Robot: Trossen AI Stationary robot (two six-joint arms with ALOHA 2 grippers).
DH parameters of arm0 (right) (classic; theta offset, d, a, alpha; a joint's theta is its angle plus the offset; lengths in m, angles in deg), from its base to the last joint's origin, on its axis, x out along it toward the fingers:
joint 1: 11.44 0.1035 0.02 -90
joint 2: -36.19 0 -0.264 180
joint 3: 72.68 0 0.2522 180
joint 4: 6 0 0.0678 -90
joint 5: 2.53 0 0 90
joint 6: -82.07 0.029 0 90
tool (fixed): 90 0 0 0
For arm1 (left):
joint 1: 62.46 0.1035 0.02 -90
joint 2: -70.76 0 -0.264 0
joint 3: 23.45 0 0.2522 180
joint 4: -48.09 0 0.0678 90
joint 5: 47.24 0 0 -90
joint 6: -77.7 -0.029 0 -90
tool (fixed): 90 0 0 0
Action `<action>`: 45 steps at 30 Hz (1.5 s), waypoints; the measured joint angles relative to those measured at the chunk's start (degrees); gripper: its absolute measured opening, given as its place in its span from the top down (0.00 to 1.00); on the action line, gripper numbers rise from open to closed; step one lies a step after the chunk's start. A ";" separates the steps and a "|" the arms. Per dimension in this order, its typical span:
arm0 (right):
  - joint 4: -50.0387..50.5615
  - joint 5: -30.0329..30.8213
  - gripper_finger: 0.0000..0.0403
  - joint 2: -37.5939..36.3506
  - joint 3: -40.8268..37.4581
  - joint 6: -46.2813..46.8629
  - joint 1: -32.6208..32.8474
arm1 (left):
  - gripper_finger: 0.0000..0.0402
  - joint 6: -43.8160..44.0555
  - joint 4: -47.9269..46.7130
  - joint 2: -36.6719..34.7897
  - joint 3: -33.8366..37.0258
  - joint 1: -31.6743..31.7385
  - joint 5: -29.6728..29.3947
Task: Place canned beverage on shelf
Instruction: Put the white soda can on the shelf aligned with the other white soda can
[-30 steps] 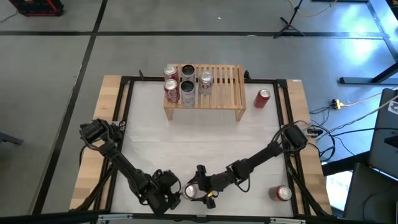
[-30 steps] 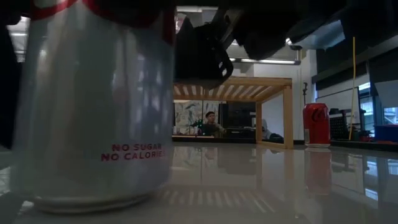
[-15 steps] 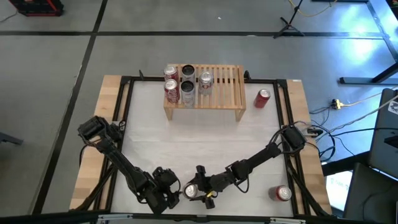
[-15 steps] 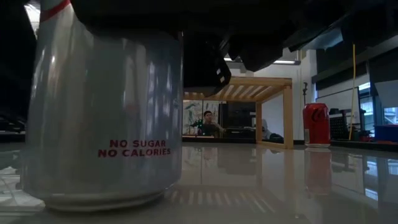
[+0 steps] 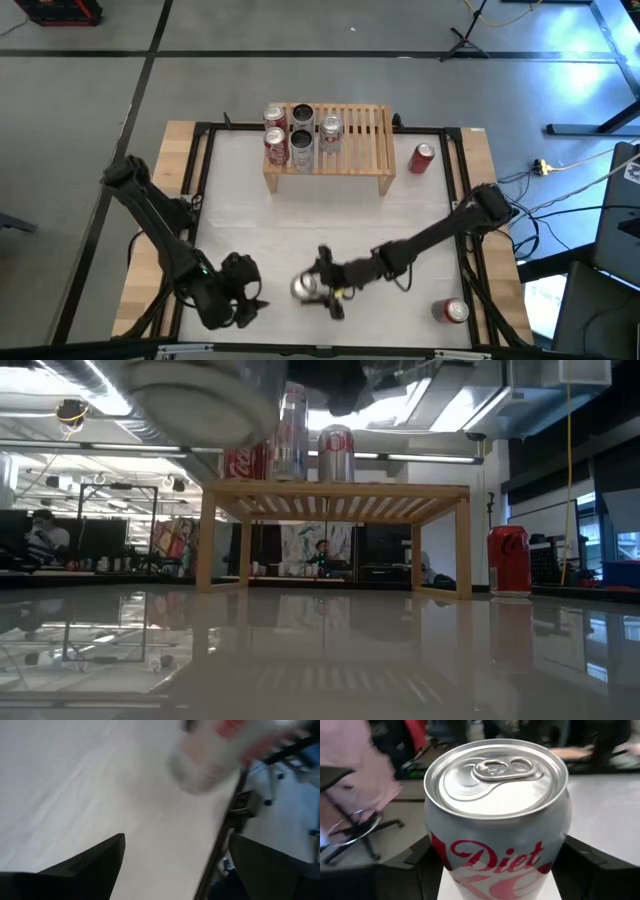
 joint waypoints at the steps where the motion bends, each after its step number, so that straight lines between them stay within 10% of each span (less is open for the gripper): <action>1: 1.47 0.20 0.33 -1.62 0.00 -0.25 -0.93 | 0.13 -1.16 -0.04 -1.40 -0.01 -0.16 -0.16; 19: 26.90 6.79 0.32 -22.44 4.51 -3.26 -18.45 | 0.13 -15.81 -10.58 -20.67 -0.05 1.35 -3.10; 45: 52.96 0.51 0.32 -32.90 10.70 -6.48 -31.60 | 0.13 -22.05 -10.81 -23.28 -0.05 3.35 -2.92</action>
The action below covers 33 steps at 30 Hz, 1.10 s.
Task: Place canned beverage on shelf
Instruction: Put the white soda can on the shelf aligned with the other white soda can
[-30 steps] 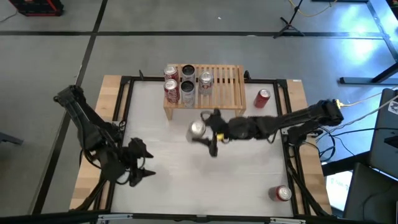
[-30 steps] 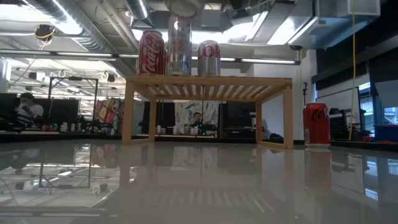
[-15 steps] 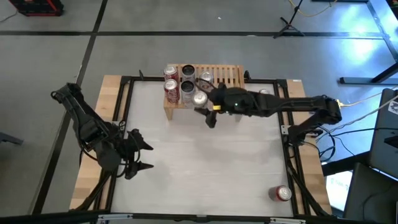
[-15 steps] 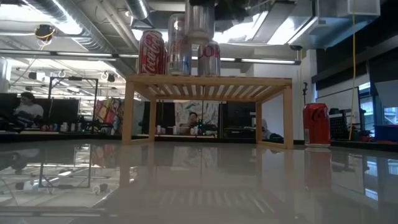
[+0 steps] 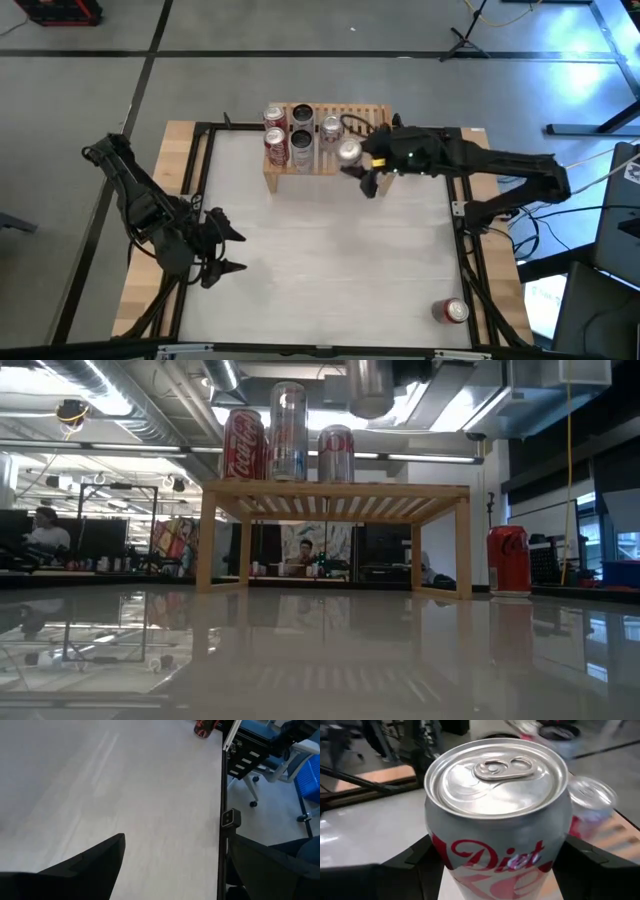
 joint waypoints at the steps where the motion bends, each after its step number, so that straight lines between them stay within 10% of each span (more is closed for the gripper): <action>1: -0.13 -0.23 0.32 -0.79 -1.19 -0.16 -0.89 | 0.13 0.00 -0.04 0.00 0.01 0.15 0.01; 33: -24.07 -6.54 0.32 8.09 -14.27 -1.53 -9.82 | 0.13 0.39 -1.02 0.04 0.02 3.25 0.16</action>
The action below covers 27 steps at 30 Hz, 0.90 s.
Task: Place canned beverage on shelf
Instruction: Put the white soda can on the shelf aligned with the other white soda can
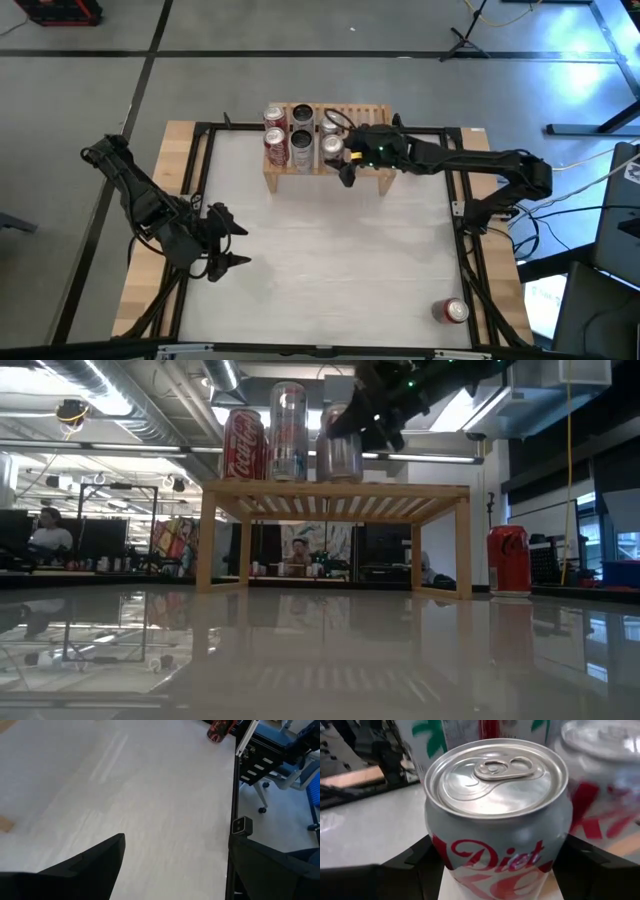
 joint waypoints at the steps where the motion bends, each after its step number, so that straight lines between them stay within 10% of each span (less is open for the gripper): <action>1: -0.87 0.01 0.32 0.28 0.00 0.00 0.05 | 0.13 0.00 0.03 0.00 0.00 0.00 -0.03; 27: -0.93 0.06 0.10 1.90 3.69 -1.15 0.11 | 0.13 0.13 0.28 0.00 0.00 0.00 0.02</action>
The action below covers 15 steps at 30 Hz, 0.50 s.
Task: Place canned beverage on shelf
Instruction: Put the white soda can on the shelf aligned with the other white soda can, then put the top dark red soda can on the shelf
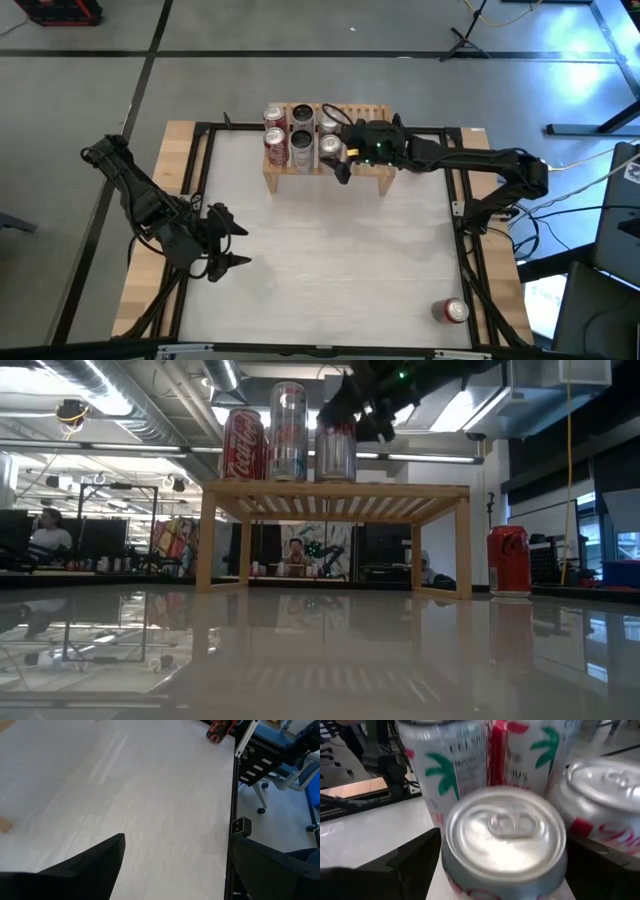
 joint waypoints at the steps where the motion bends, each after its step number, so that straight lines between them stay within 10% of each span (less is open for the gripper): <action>1: 0.64 0.00 0.10 0.00 0.78 -0.34 -0.01 | 0.13 0.00 0.01 0.00 0.00 0.00 0.00; 15: 19.63 -3.02 0.10 -0.59 19.48 -3.42 -0.12 | 0.13 -0.36 -0.02 0.00 0.00 -0.01 0.02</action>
